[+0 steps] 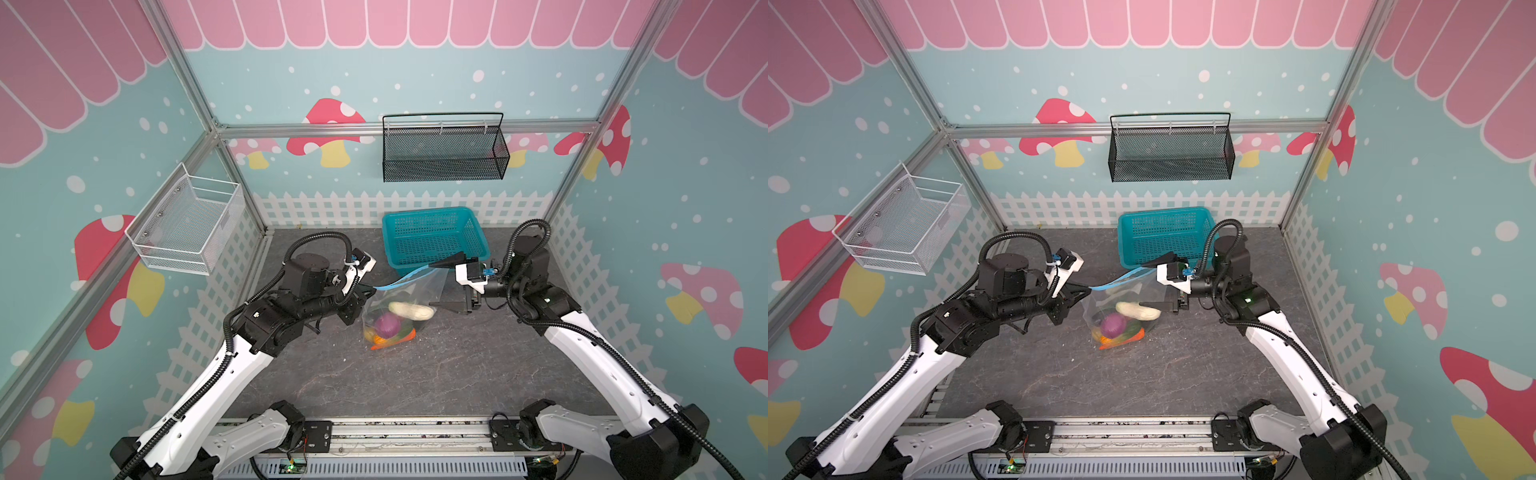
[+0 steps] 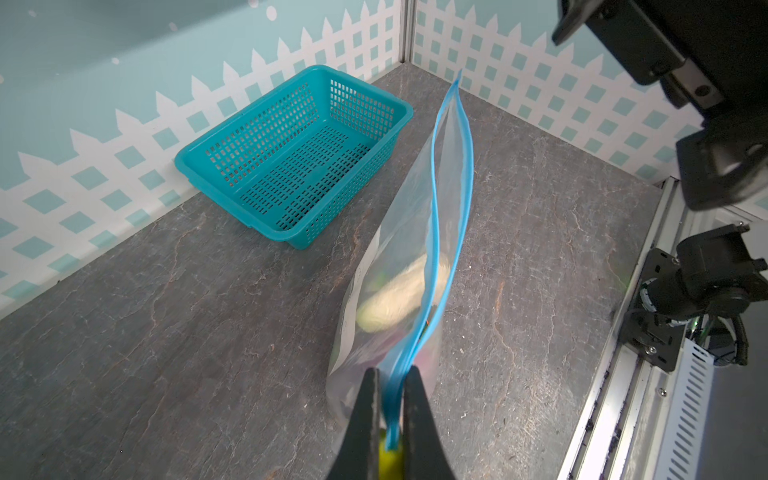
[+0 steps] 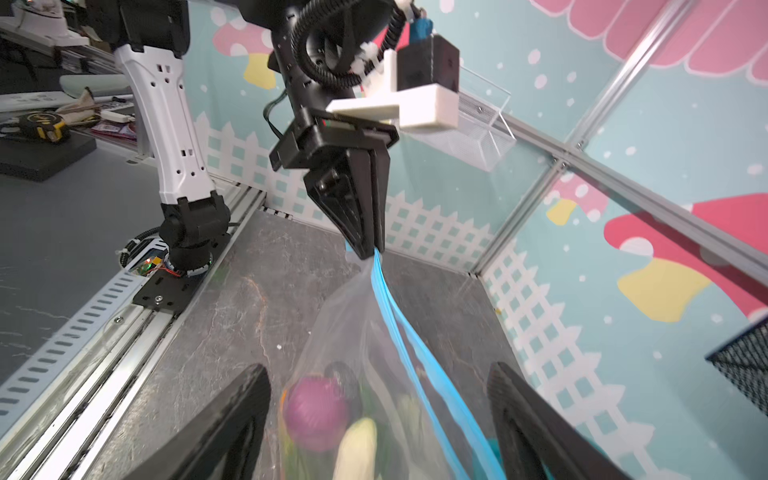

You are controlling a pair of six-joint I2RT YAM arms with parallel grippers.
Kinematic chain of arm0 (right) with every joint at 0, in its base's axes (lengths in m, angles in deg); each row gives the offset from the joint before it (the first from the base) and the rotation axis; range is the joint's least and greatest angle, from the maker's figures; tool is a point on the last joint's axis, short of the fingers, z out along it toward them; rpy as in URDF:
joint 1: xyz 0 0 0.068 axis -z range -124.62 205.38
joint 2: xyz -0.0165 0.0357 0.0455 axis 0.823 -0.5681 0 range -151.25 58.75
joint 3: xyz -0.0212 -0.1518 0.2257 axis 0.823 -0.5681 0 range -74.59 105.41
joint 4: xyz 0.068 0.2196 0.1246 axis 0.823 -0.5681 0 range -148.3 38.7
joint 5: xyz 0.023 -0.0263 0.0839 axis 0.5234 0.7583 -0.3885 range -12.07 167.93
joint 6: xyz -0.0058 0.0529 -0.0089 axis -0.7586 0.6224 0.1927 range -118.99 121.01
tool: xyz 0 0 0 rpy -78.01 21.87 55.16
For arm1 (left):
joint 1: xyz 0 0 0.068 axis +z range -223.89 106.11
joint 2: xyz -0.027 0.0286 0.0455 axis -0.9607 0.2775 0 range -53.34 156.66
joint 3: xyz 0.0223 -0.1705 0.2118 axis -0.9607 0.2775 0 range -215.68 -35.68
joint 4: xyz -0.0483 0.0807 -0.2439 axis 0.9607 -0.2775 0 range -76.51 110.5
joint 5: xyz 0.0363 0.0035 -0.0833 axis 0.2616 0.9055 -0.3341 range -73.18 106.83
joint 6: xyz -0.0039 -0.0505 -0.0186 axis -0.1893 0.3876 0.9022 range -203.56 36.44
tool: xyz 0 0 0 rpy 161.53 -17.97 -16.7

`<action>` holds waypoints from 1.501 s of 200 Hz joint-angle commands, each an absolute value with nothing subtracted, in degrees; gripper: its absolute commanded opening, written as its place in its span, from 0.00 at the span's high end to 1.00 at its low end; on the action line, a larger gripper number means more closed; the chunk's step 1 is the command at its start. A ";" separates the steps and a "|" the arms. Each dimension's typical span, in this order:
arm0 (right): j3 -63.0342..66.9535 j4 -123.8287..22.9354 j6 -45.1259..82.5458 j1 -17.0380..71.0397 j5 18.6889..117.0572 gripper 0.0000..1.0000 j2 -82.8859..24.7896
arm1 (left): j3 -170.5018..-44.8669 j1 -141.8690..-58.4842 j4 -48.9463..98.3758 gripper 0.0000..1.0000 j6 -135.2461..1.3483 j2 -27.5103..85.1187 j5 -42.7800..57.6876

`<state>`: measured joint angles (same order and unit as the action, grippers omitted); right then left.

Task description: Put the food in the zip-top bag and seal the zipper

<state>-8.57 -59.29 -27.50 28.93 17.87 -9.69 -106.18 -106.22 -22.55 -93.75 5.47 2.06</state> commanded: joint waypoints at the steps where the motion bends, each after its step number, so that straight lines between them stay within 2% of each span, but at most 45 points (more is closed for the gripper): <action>1: -2.04 -66.43 -35.51 24.97 21.59 0.15 -15.07 | -107.67 -106.40 -22.63 1.00 -97.08 4.97 0.13; 50: 9.41 -76.93 -42.01 19.95 24.75 0.22 -25.06 | -108.10 -106.58 -22.99 1.00 -97.44 4.94 -0.37; 85: 19.09 -87.87 -44.73 18.49 25.28 0.33 -31.98 | -108.61 -106.76 -23.20 1.00 -97.48 5.18 -0.17; 142: 19.63 -89.78 -43.97 16.58 30.02 0.38 -33.42 | -108.98 -106.83 -23.05 1.00 -97.45 5.63 -0.39; 166: 20.32 -90.70 -43.75 16.10 30.98 0.47 -34.12 | -109.16 -106.87 -23.04 1.00 -97.43 5.96 -0.62; 212: 21.34 -91.70 -44.15 15.83 31.38 0.70 -34.66 | -109.07 -107.02 -23.01 1.00 -97.43 5.96 -0.40; 240: 21.44 -91.72 -44.41 15.83 31.91 0.83 -34.67 | -109.07 -107.11 -23.07 0.93 -97.43 5.92 -0.36; 255: 21.39 -91.67 -44.43 15.79 32.27 0.86 -34.60 | -108.93 -107.11 -23.09 0.89 -97.72 5.87 -0.38; 300: 21.52 -91.70 -44.52 15.82 33.62 0.95 -34.97 | -107.13 -107.11 -23.01 0.59 -97.37 4.10 2.12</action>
